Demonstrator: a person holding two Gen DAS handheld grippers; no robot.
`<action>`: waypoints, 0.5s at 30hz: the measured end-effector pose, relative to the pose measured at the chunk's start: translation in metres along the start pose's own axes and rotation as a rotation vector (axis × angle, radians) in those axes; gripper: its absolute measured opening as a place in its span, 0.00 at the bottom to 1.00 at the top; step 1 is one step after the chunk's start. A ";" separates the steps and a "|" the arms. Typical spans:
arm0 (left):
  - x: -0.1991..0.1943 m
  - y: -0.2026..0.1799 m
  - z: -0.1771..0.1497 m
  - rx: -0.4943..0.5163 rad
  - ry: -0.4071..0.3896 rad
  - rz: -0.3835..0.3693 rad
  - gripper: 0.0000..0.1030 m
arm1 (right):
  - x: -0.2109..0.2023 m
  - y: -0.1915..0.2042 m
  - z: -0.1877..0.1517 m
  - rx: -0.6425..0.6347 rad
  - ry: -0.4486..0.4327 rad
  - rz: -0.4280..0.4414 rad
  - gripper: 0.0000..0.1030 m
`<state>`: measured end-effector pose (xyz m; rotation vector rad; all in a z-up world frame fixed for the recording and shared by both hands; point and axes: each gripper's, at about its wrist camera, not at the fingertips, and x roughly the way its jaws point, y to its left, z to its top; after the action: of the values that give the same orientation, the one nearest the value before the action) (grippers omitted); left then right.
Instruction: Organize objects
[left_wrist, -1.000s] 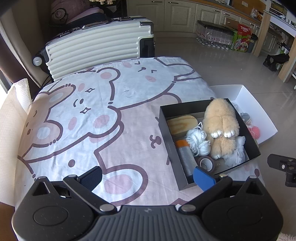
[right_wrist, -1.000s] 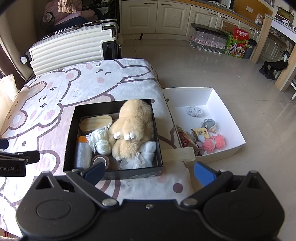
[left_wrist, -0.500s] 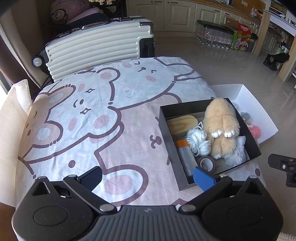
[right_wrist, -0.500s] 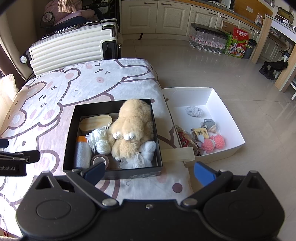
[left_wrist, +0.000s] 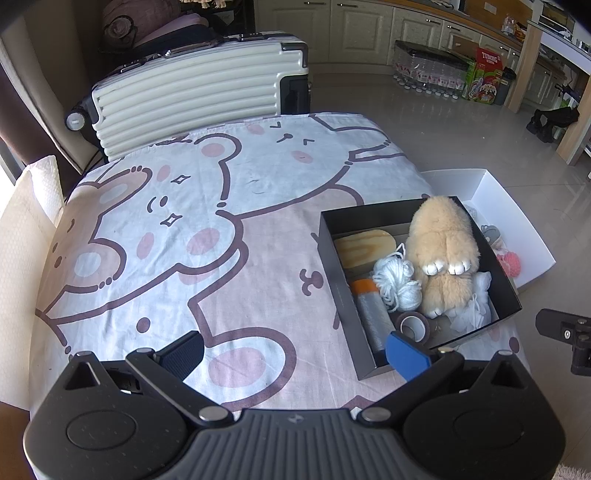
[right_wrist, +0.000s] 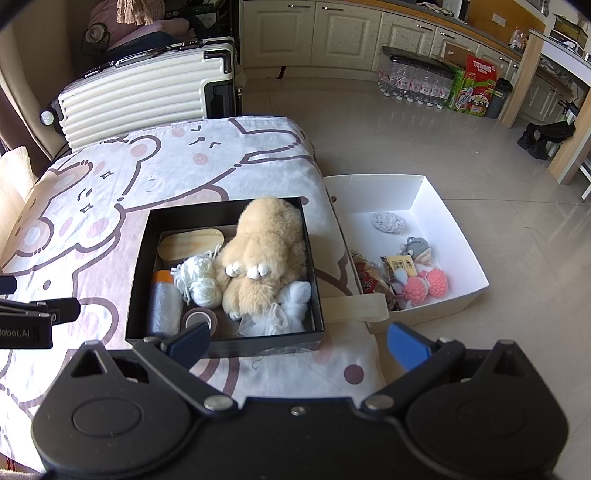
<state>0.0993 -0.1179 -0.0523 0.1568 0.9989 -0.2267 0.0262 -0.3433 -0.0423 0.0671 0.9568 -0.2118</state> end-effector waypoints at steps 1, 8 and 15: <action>0.000 0.000 0.000 -0.001 0.000 0.000 1.00 | 0.000 0.000 0.000 0.000 0.001 -0.001 1.00; 0.000 0.000 0.000 -0.002 0.000 0.000 1.00 | 0.000 0.001 0.000 -0.003 0.001 0.000 1.00; 0.000 0.000 0.000 -0.001 0.000 0.000 1.00 | -0.001 0.001 0.000 -0.007 0.002 -0.002 1.00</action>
<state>0.0990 -0.1181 -0.0529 0.1559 0.9991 -0.2259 0.0264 -0.3426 -0.0417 0.0601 0.9599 -0.2098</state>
